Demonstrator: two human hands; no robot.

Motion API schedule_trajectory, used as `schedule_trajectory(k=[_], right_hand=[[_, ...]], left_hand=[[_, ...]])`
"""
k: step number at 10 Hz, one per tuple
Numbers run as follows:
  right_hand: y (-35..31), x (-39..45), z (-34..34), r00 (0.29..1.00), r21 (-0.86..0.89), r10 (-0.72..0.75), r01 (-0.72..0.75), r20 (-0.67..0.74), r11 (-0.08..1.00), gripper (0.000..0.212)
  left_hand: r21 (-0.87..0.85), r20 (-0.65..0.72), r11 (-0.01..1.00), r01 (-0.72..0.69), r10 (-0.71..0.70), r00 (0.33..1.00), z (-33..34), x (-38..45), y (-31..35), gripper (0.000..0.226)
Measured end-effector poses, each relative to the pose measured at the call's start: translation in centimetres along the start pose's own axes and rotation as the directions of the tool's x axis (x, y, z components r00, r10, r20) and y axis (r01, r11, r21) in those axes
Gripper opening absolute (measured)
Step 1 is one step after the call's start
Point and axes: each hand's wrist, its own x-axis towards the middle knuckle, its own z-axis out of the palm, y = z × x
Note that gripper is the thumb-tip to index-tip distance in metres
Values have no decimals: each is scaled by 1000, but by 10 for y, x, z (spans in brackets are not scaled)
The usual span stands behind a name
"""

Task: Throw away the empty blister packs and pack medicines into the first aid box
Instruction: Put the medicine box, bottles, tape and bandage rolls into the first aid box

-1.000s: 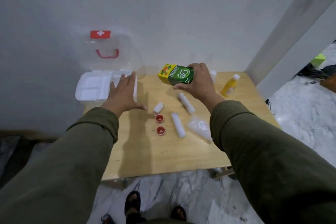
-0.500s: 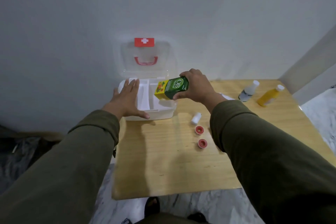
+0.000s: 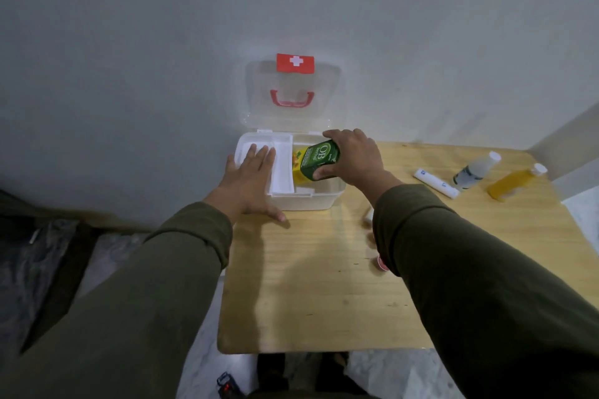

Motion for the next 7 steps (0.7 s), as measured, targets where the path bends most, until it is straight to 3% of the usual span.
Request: schedule_trajectory(k=[1, 5, 7], right_hand=[[-5, 3, 2, 998, 180, -3, -9, 65, 984, 85], [-5, 10, 13, 999, 275, -12, -2, 50, 961, 81], [-11, 16, 16, 964, 157, -162, 131, 211, 979, 91]], left_hand=[[11, -7, 1000, -8, 8, 1000, 2, 1, 0, 143], [29, -8, 1000, -4, 5, 1000, 3, 2, 0, 144], [28, 0, 1000, 2, -2, 1000, 1, 2, 1, 143]])
